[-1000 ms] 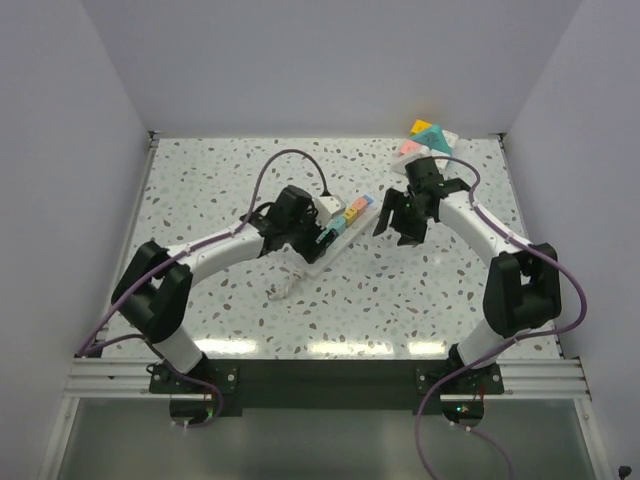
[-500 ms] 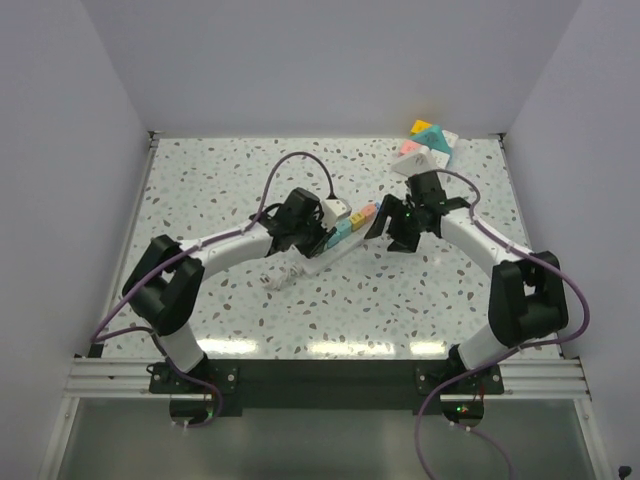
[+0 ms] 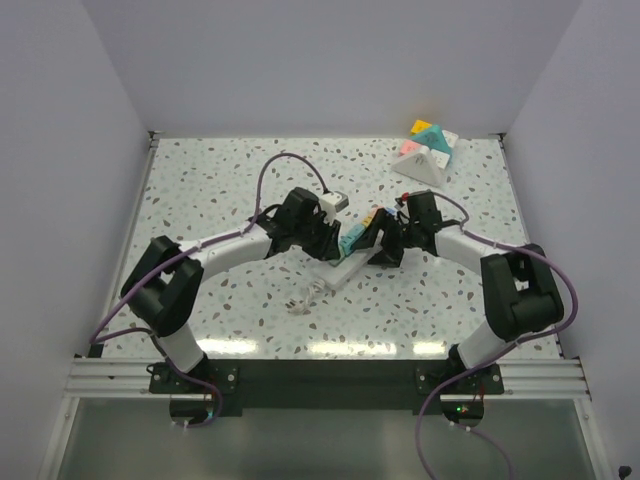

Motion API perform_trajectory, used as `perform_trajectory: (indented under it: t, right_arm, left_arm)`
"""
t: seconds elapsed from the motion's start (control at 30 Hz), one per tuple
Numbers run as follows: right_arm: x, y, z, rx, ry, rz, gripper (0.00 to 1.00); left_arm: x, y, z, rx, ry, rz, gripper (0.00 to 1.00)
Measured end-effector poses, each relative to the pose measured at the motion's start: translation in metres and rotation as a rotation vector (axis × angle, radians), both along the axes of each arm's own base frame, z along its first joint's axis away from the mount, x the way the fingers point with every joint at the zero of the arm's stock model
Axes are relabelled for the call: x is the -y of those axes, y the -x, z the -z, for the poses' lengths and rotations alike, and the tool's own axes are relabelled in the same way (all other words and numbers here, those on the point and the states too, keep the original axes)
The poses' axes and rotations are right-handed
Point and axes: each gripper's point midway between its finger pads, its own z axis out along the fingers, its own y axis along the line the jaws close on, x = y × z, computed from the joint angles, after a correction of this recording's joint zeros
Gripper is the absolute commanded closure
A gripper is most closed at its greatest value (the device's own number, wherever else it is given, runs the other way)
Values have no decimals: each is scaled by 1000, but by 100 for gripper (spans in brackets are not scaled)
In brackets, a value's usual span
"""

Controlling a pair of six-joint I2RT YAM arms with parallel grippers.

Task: Pull the plug off the socket

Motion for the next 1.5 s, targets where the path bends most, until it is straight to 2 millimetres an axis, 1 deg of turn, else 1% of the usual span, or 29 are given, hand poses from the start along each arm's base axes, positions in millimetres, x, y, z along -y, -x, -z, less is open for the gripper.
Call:
perform_trajectory:
  t: [0.07,0.23,0.43,0.53,0.57,0.6,0.63,0.67,0.7,0.73,0.77,0.87,0.93,1.03,1.07,1.2,1.23,1.3,1.33,1.37,1.4,1.47,1.5]
  right_arm:
    - [-2,4,2,-6,-19,-16,29]
    - [-6,17,8,-34,-57,-45,39]
    - [-9,25,21,-73,-99,-44,43]
    - [-14,23,22,-76,-147,-36,67]
    - [-15,22,22,-78,-156,-32,86]
    - [-16,20,22,-89,-167,-19,92]
    - [-16,18,23,-95,-172,-7,98]
    - [-16,17,24,-96,-175,-4,100]
    - [-17,17,23,-97,-179,-5,100]
    - [-17,17,23,-98,-180,-3,100]
    - [-17,17,23,-99,-182,-4,100]
    - [-17,17,24,-94,-174,-5,100]
    - [-16,16,24,-93,-171,-7,100]
    - [-16,16,23,-92,-163,-11,100]
    - [-16,16,23,-93,-160,-13,100]
    - [-15,15,23,-94,-152,-17,100]
    - [-15,15,22,-96,-149,-18,100]
    - [-15,15,22,-96,-145,-21,100]
    - [-15,15,22,-96,-143,-22,100]
    - [-15,15,22,-96,-142,-23,100]
    - [-15,15,22,-94,-139,-26,100]
    - [-14,14,22,-97,-137,-23,100]
    - [-14,14,22,-98,-134,-22,100]
  left_arm:
    - [3,1,-2,-15,22,-10,100]
    - [10,-1,-10,-43,84,-35,100]
    - [12,0,-7,-107,184,-83,100]
    - [11,1,-3,-135,215,-109,100]
    - [10,1,-1,-139,219,-119,100]
    - [8,1,1,-147,224,-127,100]
    - [7,1,2,-156,228,-137,96]
    - [7,1,3,-156,234,-141,75]
    - [7,1,3,-157,237,-144,64]
    - [7,1,3,-157,238,-143,55]
    - [7,1,3,-155,242,-139,44]
    - [14,7,-7,-150,280,-91,36]
    - [16,9,-12,-139,290,-74,35]
    - [17,10,-12,-127,283,-60,37]
    - [17,10,-11,-121,276,-58,40]
    - [16,9,-5,-90,232,-54,43]
    - [16,9,-3,-84,217,-53,47]
    - [15,9,5,-78,186,-56,52]
    - [15,10,9,-82,174,-56,61]
    - [14,11,15,-88,156,-58,68]
    - [13,11,19,-93,146,-60,82]
    - [13,10,19,-91,149,-65,97]
    - [13,10,18,-91,149,-66,100]
